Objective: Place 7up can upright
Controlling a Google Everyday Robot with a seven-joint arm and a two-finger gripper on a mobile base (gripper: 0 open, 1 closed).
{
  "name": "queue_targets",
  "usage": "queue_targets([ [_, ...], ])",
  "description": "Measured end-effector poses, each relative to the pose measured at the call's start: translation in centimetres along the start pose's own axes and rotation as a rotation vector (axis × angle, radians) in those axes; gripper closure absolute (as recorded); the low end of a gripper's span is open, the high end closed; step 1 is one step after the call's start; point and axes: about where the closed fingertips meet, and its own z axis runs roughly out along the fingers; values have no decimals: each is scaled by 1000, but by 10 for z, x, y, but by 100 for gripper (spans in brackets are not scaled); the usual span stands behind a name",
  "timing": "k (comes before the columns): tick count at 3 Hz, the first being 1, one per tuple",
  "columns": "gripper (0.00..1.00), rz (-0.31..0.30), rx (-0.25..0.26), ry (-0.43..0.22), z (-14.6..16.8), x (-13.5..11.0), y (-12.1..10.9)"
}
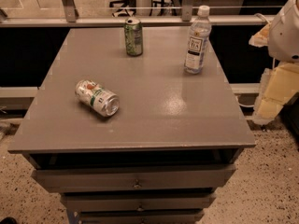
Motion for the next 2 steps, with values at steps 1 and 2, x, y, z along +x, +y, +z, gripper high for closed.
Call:
queue_targets([
  [1, 0, 0, -1, -4, 1, -3, 0],
  [2, 0, 3, -21, -66, 20, -46, 2],
])
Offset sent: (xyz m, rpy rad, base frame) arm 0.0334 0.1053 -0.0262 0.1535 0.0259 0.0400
